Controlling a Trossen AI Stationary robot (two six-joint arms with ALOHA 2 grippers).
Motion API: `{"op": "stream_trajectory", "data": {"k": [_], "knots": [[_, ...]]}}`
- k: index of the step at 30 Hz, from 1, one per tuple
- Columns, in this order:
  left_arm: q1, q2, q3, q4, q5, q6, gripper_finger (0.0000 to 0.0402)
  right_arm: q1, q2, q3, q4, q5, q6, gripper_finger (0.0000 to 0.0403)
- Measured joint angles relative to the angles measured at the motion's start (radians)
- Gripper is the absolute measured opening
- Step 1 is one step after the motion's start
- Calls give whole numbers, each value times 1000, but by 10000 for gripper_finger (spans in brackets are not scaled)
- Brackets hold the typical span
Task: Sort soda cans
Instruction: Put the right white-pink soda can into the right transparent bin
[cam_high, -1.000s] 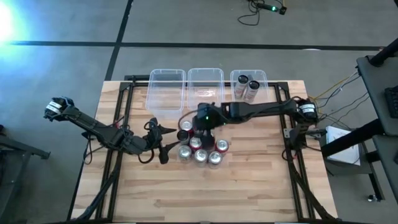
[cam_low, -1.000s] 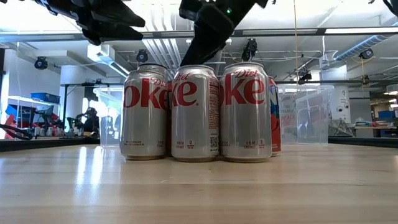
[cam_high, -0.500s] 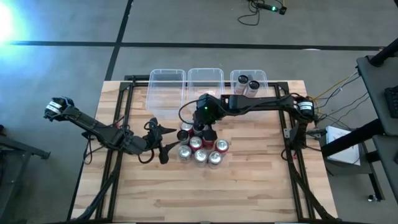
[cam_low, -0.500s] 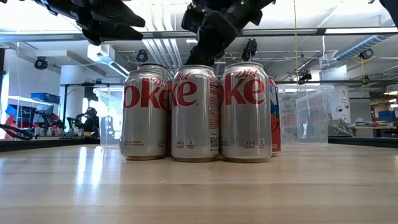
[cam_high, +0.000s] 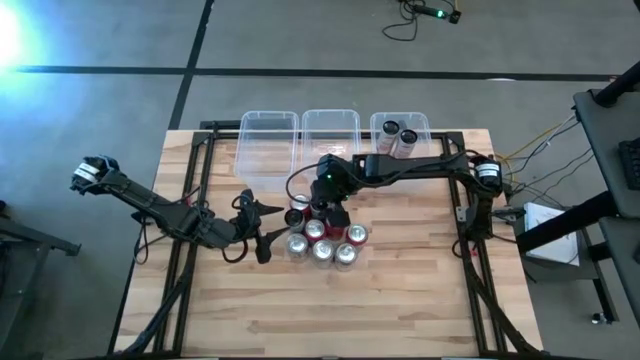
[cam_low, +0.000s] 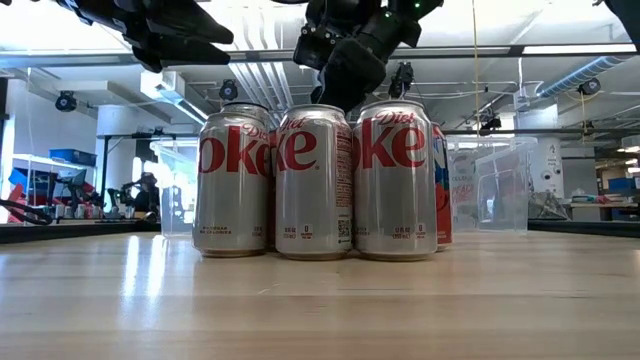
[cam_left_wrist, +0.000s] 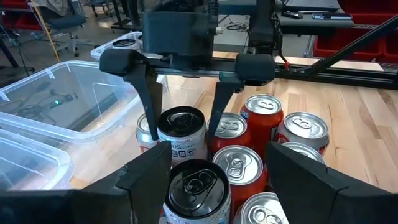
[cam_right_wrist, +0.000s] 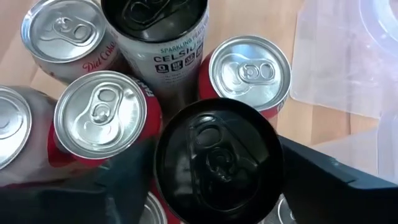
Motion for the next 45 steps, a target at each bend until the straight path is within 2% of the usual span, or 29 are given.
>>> {"op": "stream_trajectory", "data": {"k": [4,11,24,34,39,45], "knots": [[1,0,0,0,0,18,243,0,0,0,0,6,22,249],[1,0,0,1,0,21,242,25,-31,23,-43,17,95,249],[2,0,0,8,0,21,242,49,-118,266,-236,54,110,251],[2,0,0,8,-1,20,242,47,-146,553,-624,259,237,253],[2,0,0,8,0,19,242,35,-223,511,-679,375,304,255],[2,0,-2,7,-1,15,242,-1,-399,347,-641,483,370,253]]}}
